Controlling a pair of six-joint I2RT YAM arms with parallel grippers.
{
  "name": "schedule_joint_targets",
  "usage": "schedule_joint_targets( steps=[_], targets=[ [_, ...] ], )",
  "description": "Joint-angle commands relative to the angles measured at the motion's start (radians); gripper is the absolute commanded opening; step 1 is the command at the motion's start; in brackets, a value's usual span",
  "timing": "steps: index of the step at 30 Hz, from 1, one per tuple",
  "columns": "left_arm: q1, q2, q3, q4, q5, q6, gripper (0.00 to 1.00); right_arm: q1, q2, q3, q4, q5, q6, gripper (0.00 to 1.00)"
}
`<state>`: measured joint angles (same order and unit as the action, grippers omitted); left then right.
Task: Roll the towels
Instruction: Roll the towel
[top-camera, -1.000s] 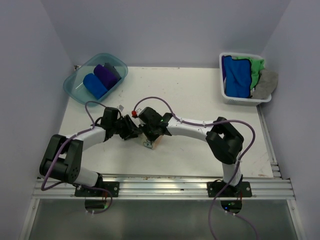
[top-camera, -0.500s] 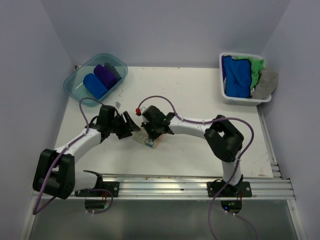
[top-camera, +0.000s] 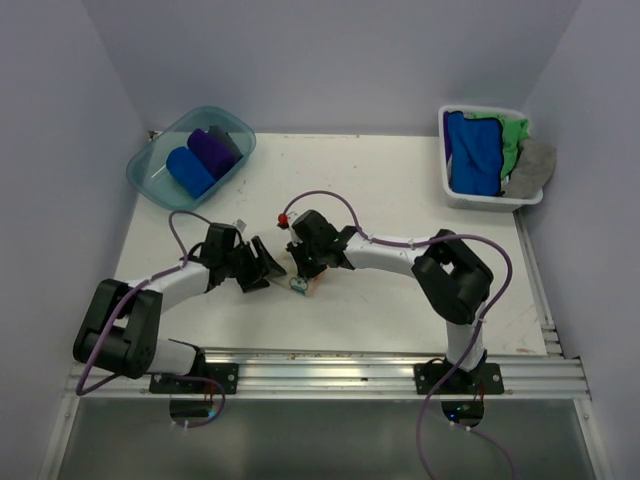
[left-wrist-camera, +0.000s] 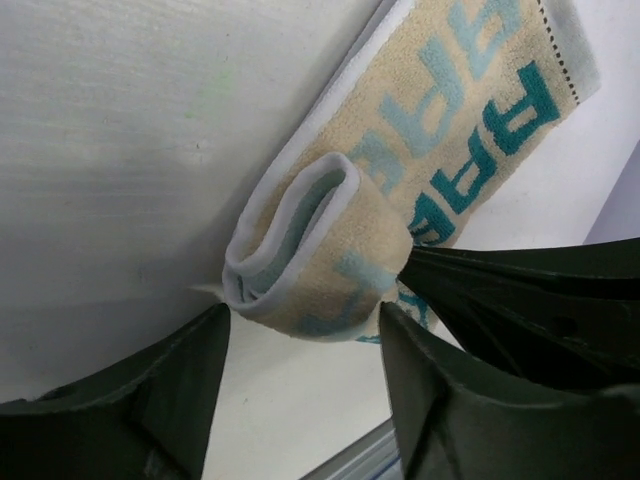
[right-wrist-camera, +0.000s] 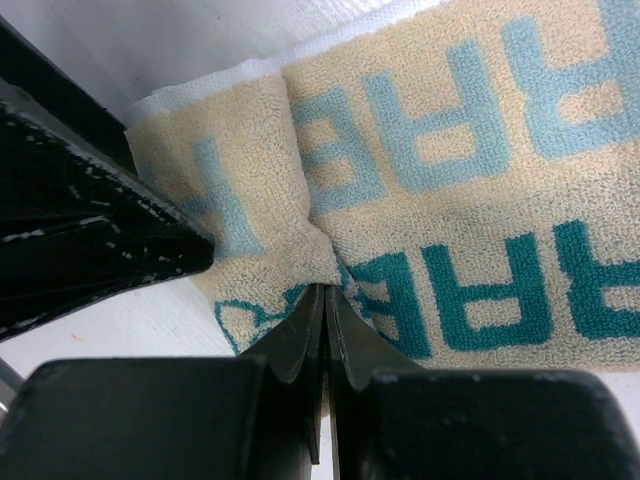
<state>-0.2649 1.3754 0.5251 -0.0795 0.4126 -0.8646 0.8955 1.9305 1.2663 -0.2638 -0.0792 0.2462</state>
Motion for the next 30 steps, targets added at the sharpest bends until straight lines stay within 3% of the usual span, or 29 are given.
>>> schedule_joint_targets(
  steps=[1, 4, 7, 8, 11, 22, 30],
  targets=[
    [-0.019, 0.031, -0.005, 0.063, -0.008, -0.025, 0.62, -0.001, -0.025, -0.025, -0.012, -0.013, 0.011, 0.04],
    [-0.025, 0.057, -0.007, 0.061, -0.017, -0.030, 0.49, 0.002, -0.050, -0.024, -0.021, 0.002, 0.004, 0.05],
    [-0.025, 0.067, 0.000, 0.063, -0.021, -0.034, 0.38, 0.019, -0.094, -0.036, -0.026, 0.038, -0.014, 0.12],
    [-0.025, 0.068, 0.007, 0.063, -0.023, -0.033, 0.36, 0.026, -0.111, -0.042, -0.014, 0.076, -0.021, 0.25],
    [-0.025, 0.065, 0.022, 0.034, -0.024, -0.024, 0.31, 0.068, -0.169, -0.083, 0.024, 0.143, -0.053, 0.47],
    [-0.025, 0.057, 0.056, -0.020, -0.026, -0.013, 0.29, 0.278, -0.145, -0.085, 0.090, 0.427, -0.294, 0.49],
    [-0.025, 0.057, 0.058, -0.025, -0.026, -0.008, 0.29, 0.309, -0.149, -0.097, 0.121, 0.533, -0.323, 0.48]
  ],
)
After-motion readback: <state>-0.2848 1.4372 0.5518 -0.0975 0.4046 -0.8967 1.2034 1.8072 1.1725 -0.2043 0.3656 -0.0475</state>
